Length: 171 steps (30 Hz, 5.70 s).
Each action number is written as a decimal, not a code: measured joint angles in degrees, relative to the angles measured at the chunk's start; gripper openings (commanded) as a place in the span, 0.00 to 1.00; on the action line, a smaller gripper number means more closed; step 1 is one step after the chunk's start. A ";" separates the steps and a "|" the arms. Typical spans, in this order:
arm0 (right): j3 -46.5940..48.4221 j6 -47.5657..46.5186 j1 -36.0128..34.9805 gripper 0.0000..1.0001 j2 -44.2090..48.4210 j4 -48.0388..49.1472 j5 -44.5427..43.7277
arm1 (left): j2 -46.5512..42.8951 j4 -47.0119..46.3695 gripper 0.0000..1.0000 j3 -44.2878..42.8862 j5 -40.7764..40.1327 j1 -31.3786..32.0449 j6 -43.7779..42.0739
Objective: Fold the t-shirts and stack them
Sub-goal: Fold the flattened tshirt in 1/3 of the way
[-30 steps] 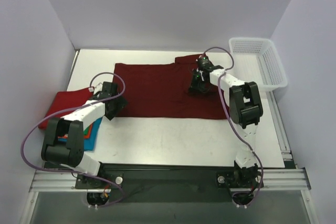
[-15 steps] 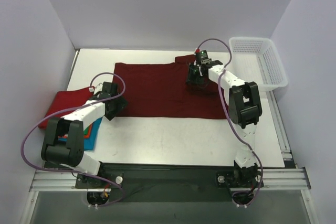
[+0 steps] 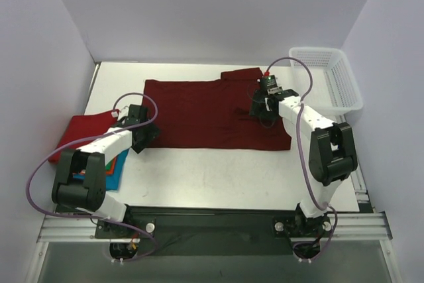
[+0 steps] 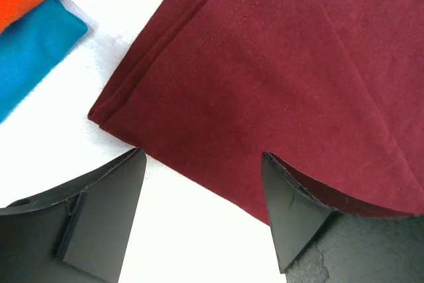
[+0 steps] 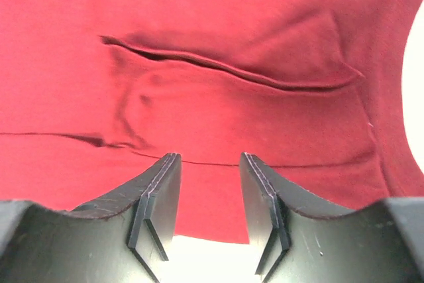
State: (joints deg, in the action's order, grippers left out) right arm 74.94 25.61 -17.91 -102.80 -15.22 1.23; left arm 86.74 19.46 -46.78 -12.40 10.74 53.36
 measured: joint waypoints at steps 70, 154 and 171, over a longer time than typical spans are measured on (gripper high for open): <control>-39.63 12.94 16.90 0.39 29.81 4.26 4.61 | -6.56 1.81 0.76 6.08 -6.16 -3.45 1.27; -43.17 18.64 30.36 0.57 61.59 -31.08 5.57 | -46.93 31.50 0.77 16.24 -8.33 -3.58 11.08; -23.54 14.43 -6.03 0.34 25.88 -8.35 -5.05 | -37.13 22.91 0.77 8.85 -3.56 0.94 -0.17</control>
State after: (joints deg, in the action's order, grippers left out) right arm 51.40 40.03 -23.94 -76.93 -23.57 -3.81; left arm 49.60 42.37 -37.93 -15.97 11.68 53.19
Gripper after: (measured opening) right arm 0.376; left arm 0.773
